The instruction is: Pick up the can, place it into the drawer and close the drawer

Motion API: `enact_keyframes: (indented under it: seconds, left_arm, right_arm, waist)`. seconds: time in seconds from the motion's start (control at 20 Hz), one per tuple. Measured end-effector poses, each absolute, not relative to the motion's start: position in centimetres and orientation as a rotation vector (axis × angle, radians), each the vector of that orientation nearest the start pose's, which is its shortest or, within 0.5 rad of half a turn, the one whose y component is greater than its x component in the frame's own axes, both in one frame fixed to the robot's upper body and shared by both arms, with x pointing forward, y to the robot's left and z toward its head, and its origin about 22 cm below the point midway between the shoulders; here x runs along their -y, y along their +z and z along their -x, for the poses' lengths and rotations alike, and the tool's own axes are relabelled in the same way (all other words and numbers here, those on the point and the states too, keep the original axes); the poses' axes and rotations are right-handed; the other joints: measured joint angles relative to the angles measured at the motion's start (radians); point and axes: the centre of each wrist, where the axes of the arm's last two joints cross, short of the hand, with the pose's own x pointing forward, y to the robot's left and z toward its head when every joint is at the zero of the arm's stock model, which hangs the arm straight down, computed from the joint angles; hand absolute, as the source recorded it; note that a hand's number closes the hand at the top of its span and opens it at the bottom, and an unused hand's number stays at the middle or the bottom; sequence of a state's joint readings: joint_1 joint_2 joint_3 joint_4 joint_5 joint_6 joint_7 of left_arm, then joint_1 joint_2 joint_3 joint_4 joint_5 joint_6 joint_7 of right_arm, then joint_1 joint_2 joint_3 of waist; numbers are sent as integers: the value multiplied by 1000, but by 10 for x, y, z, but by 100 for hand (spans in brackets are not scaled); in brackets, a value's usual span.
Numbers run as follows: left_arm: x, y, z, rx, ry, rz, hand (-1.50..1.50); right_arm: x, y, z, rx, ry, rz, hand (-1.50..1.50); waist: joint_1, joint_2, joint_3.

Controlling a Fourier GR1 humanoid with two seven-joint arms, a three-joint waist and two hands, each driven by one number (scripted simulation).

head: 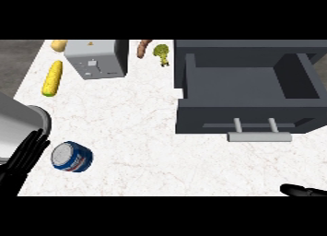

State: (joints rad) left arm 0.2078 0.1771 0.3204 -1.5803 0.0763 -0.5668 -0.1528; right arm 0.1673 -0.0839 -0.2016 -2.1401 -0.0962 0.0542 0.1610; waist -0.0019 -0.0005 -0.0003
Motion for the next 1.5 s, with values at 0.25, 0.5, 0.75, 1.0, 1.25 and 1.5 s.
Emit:
enact_keyframes:
  seconds: [0.25,0.5,0.75,1.0,1.25,1.5]
  left_arm:
    - [-367,-38,-177,1527,-180,64,-150]
    - [-367,-62,-184,1513,-174,48,-150]
    - [-366,-88,-194,1494,-163,46,-150]
    - [-371,-108,-202,1475,-137,38,-150]
    - [-379,-122,-212,1472,-126,34,-150]
    - [-377,-126,-224,1476,-135,42,-150]
  right_arm:
    - [289,117,-170,1830,-75,192,-150]
    - [292,121,-164,1830,-73,193,-150]
    - [291,126,-164,1831,-71,199,-150]
    - [292,127,-163,1833,-66,203,-150]
    - [301,132,-163,1833,-57,208,-150]
    - [303,128,-163,1835,-60,206,-150]
  waist:
    - [-1,0,0]
    - [-1,0,0]
    - [-3,1,0]
    - [-3,1,0]
    - [-5,1,0]
    - [-5,1,0]
